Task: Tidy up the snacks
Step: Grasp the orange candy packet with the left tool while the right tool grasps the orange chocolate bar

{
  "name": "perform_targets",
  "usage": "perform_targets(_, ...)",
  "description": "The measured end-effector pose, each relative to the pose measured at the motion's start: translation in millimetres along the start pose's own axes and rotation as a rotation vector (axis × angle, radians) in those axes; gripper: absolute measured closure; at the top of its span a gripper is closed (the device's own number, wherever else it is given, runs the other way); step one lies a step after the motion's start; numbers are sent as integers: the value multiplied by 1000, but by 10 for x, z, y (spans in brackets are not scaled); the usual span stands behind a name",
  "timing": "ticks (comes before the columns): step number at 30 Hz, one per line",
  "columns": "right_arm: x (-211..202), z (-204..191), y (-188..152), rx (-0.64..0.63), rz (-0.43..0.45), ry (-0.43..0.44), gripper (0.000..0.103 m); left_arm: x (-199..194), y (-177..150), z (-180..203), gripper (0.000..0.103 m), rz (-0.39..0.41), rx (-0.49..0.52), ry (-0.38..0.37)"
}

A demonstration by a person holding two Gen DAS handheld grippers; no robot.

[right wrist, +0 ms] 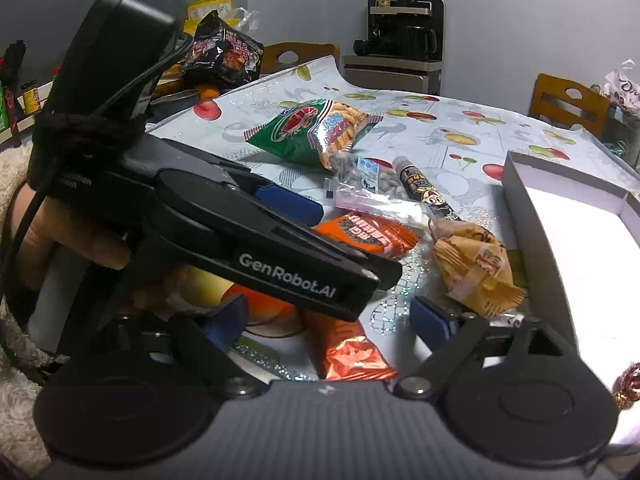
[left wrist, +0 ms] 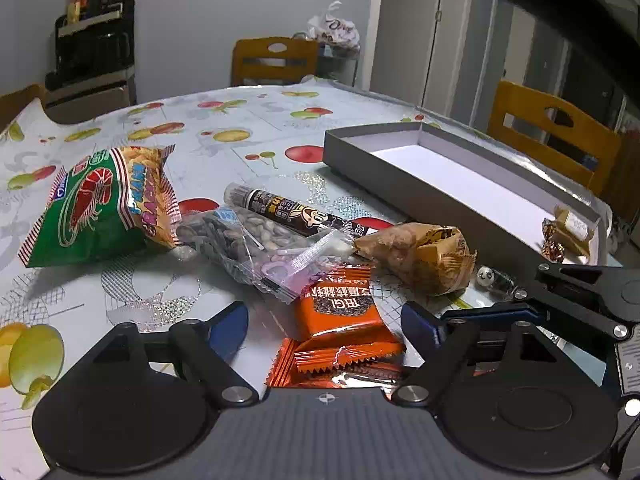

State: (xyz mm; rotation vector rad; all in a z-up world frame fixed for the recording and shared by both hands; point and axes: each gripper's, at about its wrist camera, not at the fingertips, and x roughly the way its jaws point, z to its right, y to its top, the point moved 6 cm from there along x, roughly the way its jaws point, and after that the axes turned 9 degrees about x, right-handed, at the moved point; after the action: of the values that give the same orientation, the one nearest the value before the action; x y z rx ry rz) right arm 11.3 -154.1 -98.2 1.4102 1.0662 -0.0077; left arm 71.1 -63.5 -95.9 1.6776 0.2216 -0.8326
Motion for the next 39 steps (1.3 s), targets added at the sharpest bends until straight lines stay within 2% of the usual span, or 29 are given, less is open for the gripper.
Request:
perform_targets(6,33,-4,15,-1,5,12,27,-8,-9,-21,31,7,6,3)
perform_targets(9,47,-2,24,-8,9,11,28,-25,-11,-51,40,14,-7,-11)
perform_targets(11,53,3,29,-12,11,13,30,-43,-18,-75,53,17,-15,-17)
perform_targets(12,55,8,30,-17,12,16,30,-56,-25,-88,54,18,-18,-23)
perform_targets(21,43,41,78,-31,12,71,30,-173,-86,-245,56,30,-36,-50)
perform_targets(25,56,8,77,-57,7,74,30,-267,-88,-285,57,48,-29,-65)
perform_targets(29,87,-10,57,-86,-21,50,30,-366,-109,-345,58,52,-23,-49)
perform_targets(32,68,6,63,-52,-50,71,30,-438,-122,-379,59,60,-28,-48)
perform_targets(36,-4,-15,84,4,-83,161,30,-479,-148,-391,59,62,-28,-49)
perform_targets(39,2,-23,105,-8,-65,145,30,-445,-168,-405,60,53,-32,-51)
